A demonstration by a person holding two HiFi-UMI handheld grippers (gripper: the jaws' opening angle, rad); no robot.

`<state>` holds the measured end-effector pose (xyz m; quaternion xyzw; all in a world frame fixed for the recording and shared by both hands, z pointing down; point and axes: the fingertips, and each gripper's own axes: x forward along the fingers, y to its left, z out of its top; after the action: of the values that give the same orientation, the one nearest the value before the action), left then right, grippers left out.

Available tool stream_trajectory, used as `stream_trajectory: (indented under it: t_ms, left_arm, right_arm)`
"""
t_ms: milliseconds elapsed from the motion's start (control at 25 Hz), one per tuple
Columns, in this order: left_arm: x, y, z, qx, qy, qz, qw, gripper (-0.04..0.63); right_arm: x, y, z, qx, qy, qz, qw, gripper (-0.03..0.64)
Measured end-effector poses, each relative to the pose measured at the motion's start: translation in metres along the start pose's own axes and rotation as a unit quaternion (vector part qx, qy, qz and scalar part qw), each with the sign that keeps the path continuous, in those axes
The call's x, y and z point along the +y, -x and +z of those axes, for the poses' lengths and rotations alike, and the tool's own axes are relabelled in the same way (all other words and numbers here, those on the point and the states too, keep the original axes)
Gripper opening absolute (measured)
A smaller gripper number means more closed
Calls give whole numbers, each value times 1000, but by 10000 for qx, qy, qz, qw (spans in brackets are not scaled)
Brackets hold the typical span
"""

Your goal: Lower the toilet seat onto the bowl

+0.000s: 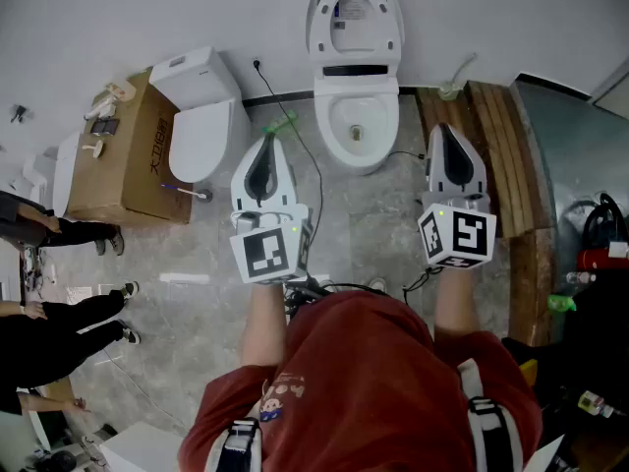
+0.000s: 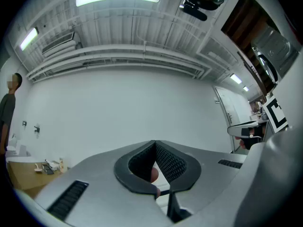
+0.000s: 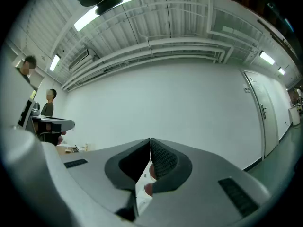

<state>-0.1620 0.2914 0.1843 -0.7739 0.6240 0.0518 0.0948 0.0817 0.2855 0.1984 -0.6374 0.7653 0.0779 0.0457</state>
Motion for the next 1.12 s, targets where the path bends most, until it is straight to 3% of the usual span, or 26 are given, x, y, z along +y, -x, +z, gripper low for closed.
stream_trajectory:
  t_ms: [560,720,1120]
  left_arm:
    - [-40,-9,-8,154,-53,-65,9998,11]
    - [-49,-7,-17,387,-119,1,9992,11]
    - [-89,-2,-22,362,26,66,9993,11]
  right_arm:
    - [-28,4,-9,18,-118,101,9999,15]
    - [-37,8,-13,-7,-244,127,9996,15]
    - [-59,21,-23,60,-186,313,9993,15]
